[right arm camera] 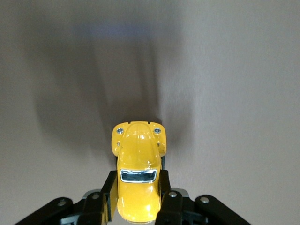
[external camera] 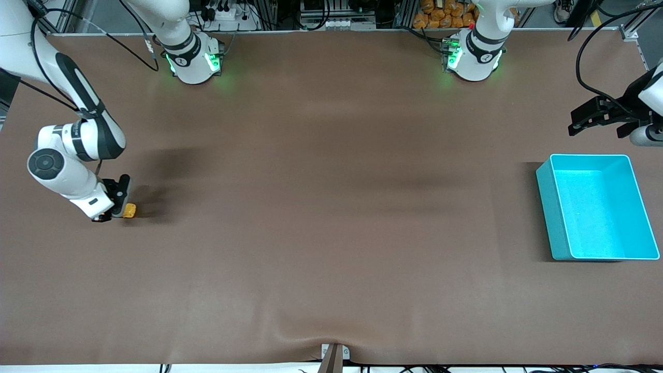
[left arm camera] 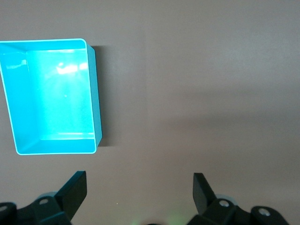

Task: Wind and store yellow beetle car
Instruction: 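Drag the car backward along the table with the right gripper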

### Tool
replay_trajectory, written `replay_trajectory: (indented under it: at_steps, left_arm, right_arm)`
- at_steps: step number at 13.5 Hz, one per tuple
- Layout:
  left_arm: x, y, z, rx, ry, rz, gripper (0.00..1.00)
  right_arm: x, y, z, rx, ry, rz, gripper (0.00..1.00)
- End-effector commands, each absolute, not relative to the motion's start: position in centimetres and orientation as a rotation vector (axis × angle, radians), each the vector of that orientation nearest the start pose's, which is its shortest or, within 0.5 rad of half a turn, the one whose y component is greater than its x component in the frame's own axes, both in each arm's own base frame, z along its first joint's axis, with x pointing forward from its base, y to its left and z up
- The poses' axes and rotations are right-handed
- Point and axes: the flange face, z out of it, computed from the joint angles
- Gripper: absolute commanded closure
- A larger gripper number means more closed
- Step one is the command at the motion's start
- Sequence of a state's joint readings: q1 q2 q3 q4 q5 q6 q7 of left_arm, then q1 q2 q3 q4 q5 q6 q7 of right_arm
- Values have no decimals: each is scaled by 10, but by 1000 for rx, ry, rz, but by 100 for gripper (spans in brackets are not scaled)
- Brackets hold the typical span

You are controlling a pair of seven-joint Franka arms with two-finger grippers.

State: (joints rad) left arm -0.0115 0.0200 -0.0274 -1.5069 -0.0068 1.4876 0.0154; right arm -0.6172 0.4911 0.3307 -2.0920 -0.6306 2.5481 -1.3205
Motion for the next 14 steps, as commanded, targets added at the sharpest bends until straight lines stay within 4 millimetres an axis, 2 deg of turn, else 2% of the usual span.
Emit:
replay_trajectory:
  at_steps: [1, 6, 8, 11, 13, 14]
  left_arm:
    - [548, -23, 643, -3132, 107, 46, 0]
    - [548, -23, 643, -3132, 107, 46, 0]
    - [548, -23, 642, -3132, 107, 48, 0]
    - [547, -23, 642, -3132, 107, 50, 0]
    - [547, -23, 642, -3132, 107, 50, 0]
    - [547, -23, 642, -3132, 107, 53, 0]
  right_arm:
    - [548, -183, 155, -2313, -2273, 212, 79]
    - [545, -201, 153, -2335, -2246, 212, 71]
    - [551, -204, 159, -2351, -2249, 211, 63]
    - [552, -210, 164, -2355, -2255, 213, 57]
    - [552, -211, 164, -2369, -2231, 211, 33]
    - [551, -217, 168, -2384, -2206, 228, 2]
